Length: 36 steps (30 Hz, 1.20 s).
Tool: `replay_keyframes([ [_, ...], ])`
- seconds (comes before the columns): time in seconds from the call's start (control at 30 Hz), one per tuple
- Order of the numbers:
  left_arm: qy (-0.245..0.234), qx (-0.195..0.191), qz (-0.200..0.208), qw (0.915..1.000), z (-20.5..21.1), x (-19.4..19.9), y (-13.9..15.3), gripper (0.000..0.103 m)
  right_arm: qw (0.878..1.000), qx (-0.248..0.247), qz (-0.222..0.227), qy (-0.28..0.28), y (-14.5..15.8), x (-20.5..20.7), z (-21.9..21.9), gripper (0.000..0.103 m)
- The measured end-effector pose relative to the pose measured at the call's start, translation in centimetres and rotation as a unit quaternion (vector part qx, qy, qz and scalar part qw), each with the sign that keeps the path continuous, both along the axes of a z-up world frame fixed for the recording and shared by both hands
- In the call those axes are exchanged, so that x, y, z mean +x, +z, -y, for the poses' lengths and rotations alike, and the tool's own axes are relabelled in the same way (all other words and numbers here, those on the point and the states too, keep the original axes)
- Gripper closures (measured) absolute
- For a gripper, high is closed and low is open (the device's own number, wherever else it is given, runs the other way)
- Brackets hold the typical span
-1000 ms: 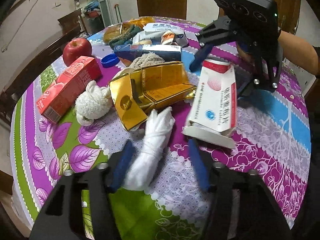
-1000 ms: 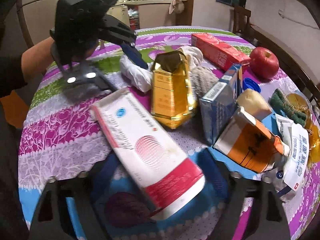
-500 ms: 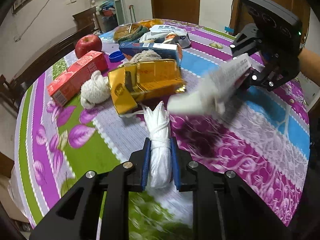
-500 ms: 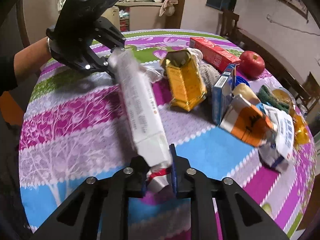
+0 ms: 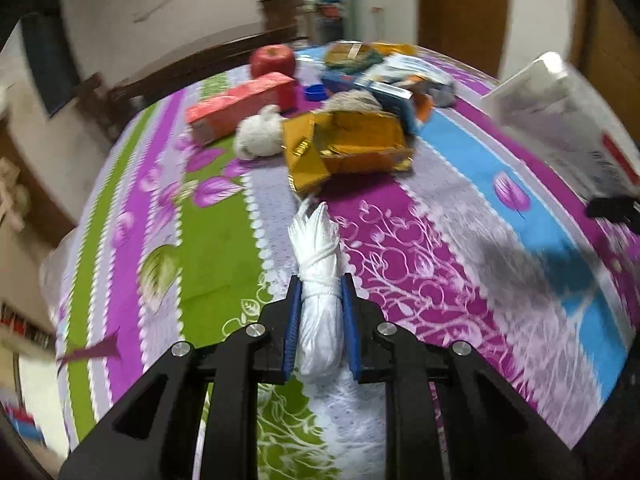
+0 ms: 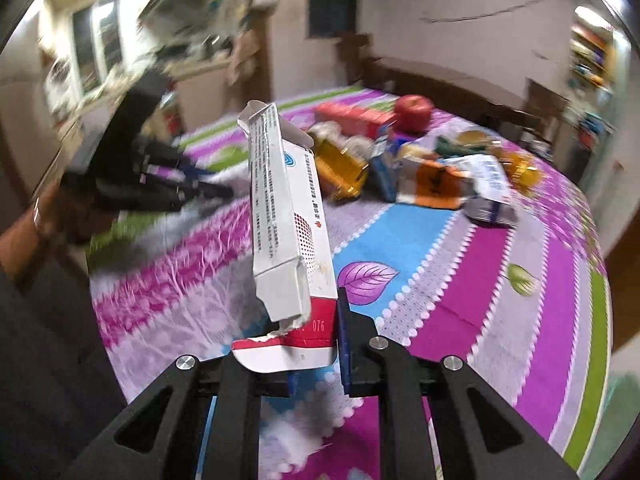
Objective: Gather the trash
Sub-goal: 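Carry the plastic bag and medicine box in both tools over the green bin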
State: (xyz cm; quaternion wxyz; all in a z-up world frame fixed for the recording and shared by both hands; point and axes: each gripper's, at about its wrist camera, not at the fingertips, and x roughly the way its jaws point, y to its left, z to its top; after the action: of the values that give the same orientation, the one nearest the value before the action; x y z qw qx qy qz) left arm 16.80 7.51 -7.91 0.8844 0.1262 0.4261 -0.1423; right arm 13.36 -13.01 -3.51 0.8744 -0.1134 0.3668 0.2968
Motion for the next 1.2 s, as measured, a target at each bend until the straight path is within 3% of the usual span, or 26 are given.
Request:
replay_keyframes([
  [0.13,0.072,0.014,0.040,0.9965,1.1,-0.6,1.3,0.085,0.997,0.017,0.022,-0.069,0.7,-0.7,0.3,0.087],
  [0.27,0.124,-0.010,0.066,0.9900,2.1,-1.2,2.7,0.085,0.988,0.041,0.027,-0.147,1.2,-0.5,1.2,0.087],
  [0.6,0.196,-0.045,0.122,0.9718,3.8,-2.4,5.9,0.085,0.974,0.057,0.041,-0.215,1.5,-0.6,1.7,0.087],
  [0.8,0.198,-0.043,0.146,0.9684,5.7,-2.4,7.4,0.085,0.969,0.069,0.041,-0.233,1.6,-0.6,2.8,0.087],
  [1.2,0.133,-0.048,0.170,0.9753,12.3,-1.4,10.2,0.085,0.947,0.079,0.084,-0.301,5.0,-1.3,8.9,0.087],
])
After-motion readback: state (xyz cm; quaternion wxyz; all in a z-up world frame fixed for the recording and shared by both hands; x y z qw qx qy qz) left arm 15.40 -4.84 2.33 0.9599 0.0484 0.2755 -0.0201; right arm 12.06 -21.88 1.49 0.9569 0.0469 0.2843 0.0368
